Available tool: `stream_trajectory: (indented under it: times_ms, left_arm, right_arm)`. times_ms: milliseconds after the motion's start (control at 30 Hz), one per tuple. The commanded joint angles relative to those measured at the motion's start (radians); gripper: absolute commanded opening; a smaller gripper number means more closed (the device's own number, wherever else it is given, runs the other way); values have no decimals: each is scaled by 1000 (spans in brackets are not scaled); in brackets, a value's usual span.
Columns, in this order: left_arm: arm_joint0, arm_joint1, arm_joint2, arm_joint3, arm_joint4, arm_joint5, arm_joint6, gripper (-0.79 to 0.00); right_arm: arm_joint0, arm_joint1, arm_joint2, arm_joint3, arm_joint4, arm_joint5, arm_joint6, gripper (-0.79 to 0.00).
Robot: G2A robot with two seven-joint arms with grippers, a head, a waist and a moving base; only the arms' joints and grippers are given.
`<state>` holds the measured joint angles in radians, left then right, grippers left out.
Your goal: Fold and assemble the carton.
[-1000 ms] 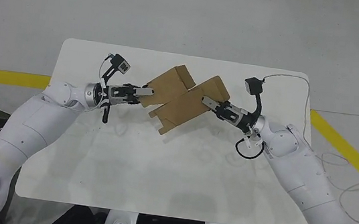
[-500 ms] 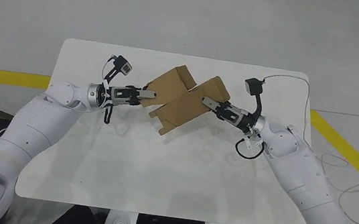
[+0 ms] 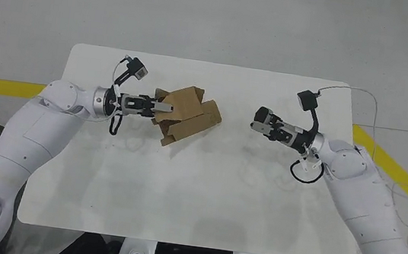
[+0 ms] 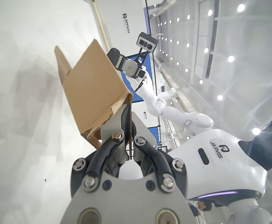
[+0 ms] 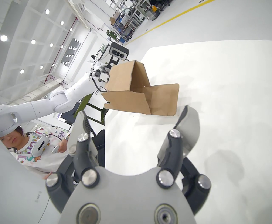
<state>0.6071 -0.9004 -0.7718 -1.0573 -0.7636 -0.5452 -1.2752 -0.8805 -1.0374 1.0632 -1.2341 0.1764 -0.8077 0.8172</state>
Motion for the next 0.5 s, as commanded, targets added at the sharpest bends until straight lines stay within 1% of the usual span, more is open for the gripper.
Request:
stream_trajectory:
  times_ms: [0, 67, 200, 467]
  left_arm:
    - [2, 4, -1, -27, 39, 9, -9, -785]
    - [5, 10, 1, -59, 92, 9, -9, -785]
    - [18, 21, 2, -104, 124, 7, -7, -785]
    - [25, 40, 15, -167, 153, -5, 5, -785]
  right_arm:
    - [-4, 3, -2, -19, 42, -2, 51, 0]
    - [-3, 3, -16, -38, 89, -7, 106, 0]
    - [12, -6, -55, -48, 176, -21, 175, 0]
    - [56, -29, -147, -44, 235, -34, 161, 0]
